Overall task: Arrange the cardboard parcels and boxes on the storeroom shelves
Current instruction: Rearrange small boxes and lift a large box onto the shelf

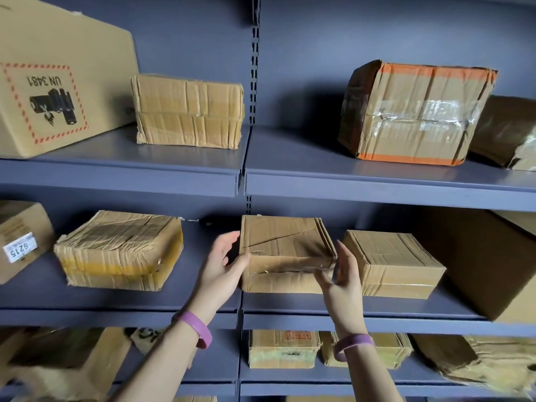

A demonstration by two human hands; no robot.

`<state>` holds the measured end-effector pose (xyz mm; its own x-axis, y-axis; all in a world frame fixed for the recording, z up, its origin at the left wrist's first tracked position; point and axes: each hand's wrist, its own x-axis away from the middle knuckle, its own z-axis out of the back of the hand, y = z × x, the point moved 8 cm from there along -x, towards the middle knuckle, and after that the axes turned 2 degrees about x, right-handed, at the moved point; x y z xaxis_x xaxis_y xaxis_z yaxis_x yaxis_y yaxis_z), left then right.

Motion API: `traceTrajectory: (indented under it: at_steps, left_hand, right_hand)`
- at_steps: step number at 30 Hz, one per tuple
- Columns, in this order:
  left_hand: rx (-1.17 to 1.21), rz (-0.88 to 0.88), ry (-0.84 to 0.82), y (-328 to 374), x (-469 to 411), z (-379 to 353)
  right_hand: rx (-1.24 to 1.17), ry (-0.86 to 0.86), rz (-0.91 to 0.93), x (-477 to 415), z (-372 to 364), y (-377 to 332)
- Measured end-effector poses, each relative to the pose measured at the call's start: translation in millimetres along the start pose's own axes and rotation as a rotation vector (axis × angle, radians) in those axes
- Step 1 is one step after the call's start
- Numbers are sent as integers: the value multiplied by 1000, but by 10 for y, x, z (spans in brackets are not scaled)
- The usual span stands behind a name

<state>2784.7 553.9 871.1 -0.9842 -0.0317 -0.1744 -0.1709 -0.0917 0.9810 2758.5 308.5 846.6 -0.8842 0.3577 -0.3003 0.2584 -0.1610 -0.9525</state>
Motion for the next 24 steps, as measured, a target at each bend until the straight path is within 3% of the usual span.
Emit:
traceTrajectory:
  at_steps: [10, 24]
  left_hand:
    - [48, -70, -138, 192, 183, -293]
    - [121, -110, -299, 396, 291, -1617]
  right_hand:
    - [68, 97, 8, 299, 295, -223]
    - [99, 120, 26, -47, 1328, -125]
